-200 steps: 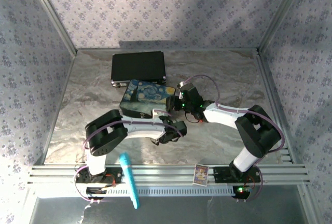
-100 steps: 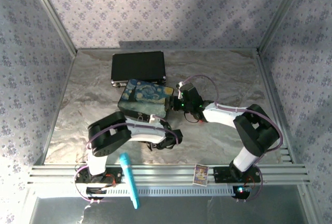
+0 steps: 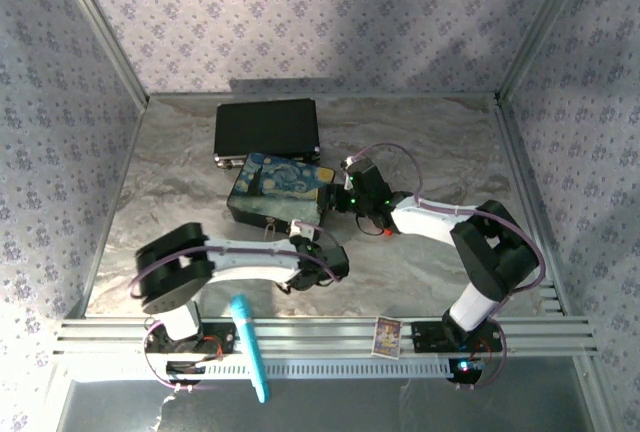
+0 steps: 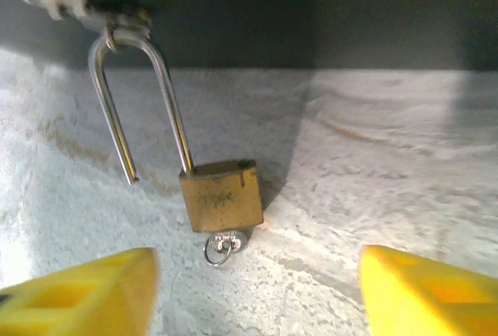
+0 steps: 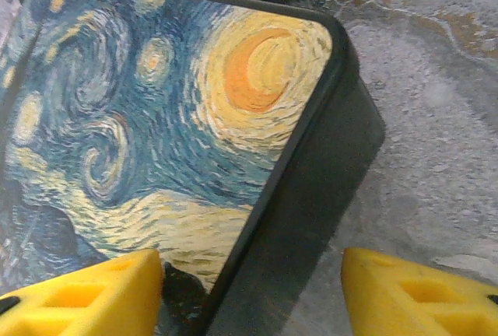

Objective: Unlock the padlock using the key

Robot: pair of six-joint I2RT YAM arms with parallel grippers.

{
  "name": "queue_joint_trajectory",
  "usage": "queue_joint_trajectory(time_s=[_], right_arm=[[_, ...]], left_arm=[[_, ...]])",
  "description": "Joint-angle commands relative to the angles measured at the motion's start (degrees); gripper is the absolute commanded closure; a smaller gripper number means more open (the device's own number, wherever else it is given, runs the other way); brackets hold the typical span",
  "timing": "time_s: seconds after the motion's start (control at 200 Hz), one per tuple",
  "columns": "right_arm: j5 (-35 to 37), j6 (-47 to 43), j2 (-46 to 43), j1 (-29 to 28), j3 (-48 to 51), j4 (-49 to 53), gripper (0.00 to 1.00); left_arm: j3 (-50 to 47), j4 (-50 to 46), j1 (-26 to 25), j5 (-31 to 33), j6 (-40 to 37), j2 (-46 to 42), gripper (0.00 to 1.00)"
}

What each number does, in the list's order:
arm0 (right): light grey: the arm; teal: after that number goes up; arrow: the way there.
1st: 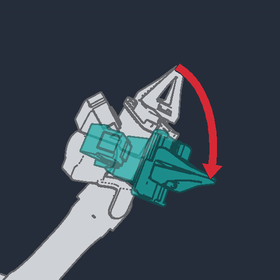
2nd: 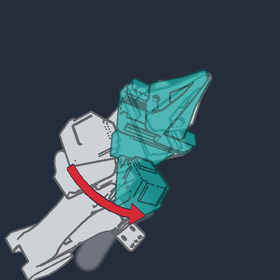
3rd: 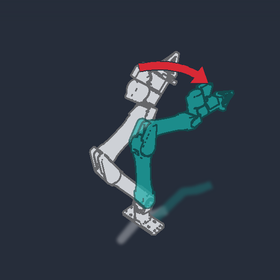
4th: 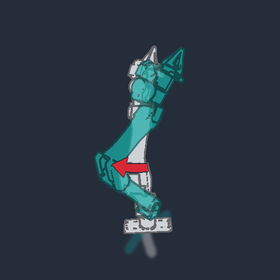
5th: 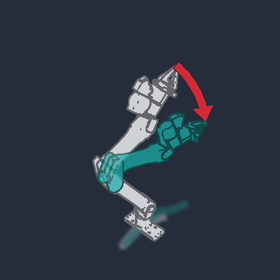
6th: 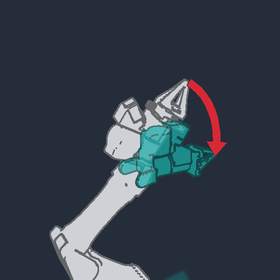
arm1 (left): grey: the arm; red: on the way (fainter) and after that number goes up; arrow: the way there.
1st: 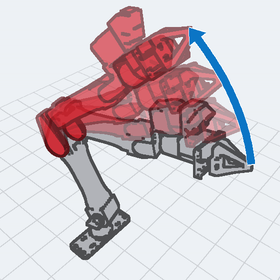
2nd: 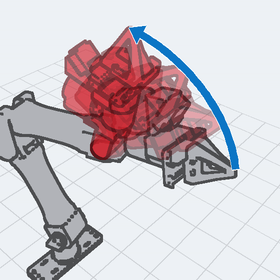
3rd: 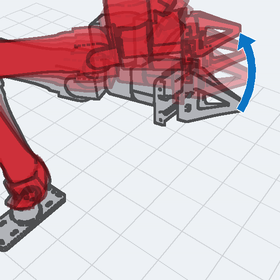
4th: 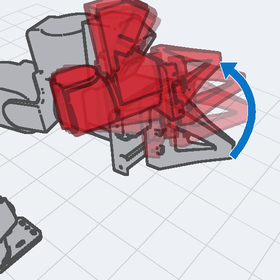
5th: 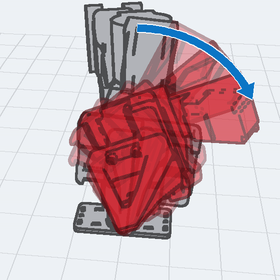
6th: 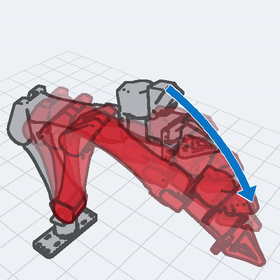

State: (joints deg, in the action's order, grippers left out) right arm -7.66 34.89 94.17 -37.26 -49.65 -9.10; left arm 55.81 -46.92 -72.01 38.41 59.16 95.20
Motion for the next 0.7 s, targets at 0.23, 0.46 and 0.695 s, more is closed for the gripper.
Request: queue_joint_trajectory(time_s=[0.23, 0.46, 0.695], right_arm=[[8.3, -8.6, -4.4, 0.3, -5.4, 22.0, 0.01], [11.7, -9.3, -13.5, -2.1, -6.7, 27.3, 0.01], [19.8, -5.3, -17.8, -15.0, -8.1, 33.2, 0.02]], left_arm=[[-9.1, 12.4, 6.0, -9.2, -4.0, -21.8, 0.02], [-16.7, 15.2, 14.6, -16.3, -1.9, -40.5, 0.0], [-23.4, 16.0, 31.4, -30.9, -5.1, -52.3, 0.0]])
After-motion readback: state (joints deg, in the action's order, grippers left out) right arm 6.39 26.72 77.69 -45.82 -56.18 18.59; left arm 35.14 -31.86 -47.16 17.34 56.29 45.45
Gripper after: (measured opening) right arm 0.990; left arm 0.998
